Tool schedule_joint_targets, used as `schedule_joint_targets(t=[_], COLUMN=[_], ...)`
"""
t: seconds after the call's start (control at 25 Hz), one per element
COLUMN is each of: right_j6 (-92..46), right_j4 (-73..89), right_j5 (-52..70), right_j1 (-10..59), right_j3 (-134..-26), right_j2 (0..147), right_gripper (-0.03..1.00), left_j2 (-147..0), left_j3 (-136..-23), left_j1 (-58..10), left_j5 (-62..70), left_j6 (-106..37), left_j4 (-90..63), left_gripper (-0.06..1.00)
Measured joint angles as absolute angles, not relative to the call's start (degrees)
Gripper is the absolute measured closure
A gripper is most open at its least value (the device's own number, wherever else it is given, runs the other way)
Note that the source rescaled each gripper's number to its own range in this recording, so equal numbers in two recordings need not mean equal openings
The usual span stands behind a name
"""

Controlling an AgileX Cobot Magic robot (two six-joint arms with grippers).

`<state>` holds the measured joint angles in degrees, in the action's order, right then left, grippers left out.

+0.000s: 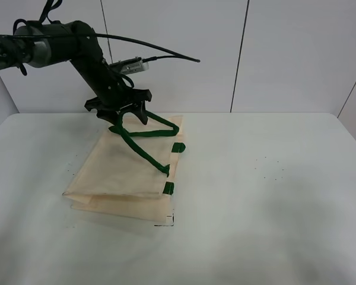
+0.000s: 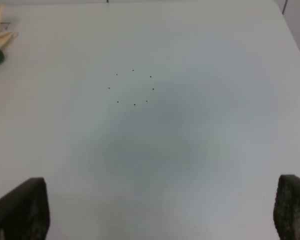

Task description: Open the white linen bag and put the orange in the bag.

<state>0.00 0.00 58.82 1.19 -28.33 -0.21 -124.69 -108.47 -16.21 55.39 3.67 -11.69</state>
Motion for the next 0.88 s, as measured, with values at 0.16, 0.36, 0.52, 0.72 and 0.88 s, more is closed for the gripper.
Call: schedule_joint_targets(t=[0.16,0.36,0.52,0.72,0.88], right_j6=[0.0,0.0,0.0,0.0,0.0], right_j4=[0.0,0.0,0.0,0.35,0.47], right_j5=[58.82,58.82,58.82,58.82,58.82], right_j1=[1.19,1.19,1.19,1.19,1.19], right_j3=[-28.33,-28.33,-28.33,-28.33,-28.33], right_j2=[-0.21,-0.21,-0.21,-0.21,-0.21], right_gripper=[-0.03,-0.03,-0.03,-0.03,-0.03], left_j2=[-124.59,-123.52,-123.07,-123.07,-123.07], left_j3=[-108.47,-108.47,-108.47,-108.47,-108.47], left_j1=[-16.21,-16.21,-15.88,-12.42,-7.05], left_j5=[55.56,57.29,58.76,59.55,59.7], left_j6=[4.15,9.58,10.29,10.18,9.26], left_j4=[-6.43,3.8,4.86,4.84,4.9], left_gripper=[0.02,0.01,0.01,0.01,0.01])
